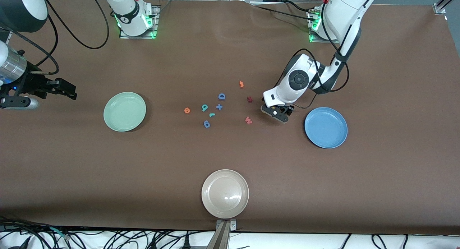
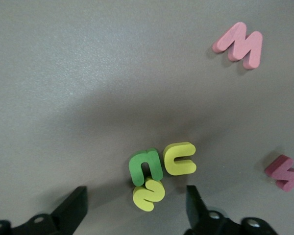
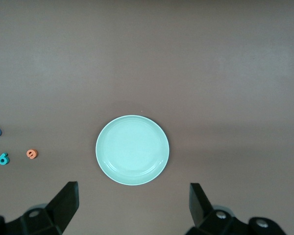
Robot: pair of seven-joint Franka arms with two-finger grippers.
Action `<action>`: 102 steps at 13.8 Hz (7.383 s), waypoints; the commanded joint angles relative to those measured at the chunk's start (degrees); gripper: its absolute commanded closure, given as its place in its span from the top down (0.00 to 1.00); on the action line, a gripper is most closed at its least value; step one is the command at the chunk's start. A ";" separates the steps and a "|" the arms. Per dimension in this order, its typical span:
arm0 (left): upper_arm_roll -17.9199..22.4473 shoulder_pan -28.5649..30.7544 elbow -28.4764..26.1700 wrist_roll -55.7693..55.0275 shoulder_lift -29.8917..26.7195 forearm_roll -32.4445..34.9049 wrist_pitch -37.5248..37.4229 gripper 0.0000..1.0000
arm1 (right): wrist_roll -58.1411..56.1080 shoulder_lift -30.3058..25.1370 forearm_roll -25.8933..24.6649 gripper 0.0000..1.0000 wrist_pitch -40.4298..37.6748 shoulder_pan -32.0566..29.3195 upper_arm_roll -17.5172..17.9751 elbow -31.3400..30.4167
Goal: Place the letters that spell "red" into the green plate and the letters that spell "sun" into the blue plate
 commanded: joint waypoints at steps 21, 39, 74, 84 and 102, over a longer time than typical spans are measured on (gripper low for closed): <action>0.56 13.70 6.45 14.06 -11.19 -0.98 -24.61 0.12 | -0.24 -0.88 0.11 1.00 -0.35 0.40 -0.53 -1.07; -2.94 21.54 13.76 19.05 -2.93 6.67 -25.07 1.00 | 9.32 2.02 4.24 0.99 -0.88 4.25 0.53 -1.07; -7.62 9.41 14.03 -83.79 4.19 3.77 -16.12 0.94 | 48.54 29.71 -1.21 0.98 38.85 29.31 0.09 -13.46; -7.53 7.56 13.41 -90.05 7.01 3.42 -13.47 0.50 | 51.79 27.16 -0.68 0.88 38.41 29.31 1.67 -16.54; -7.18 10.19 15.86 -87.89 3.58 4.56 -18.81 0.10 | 51.97 27.25 -0.33 0.36 39.11 29.31 1.67 -17.51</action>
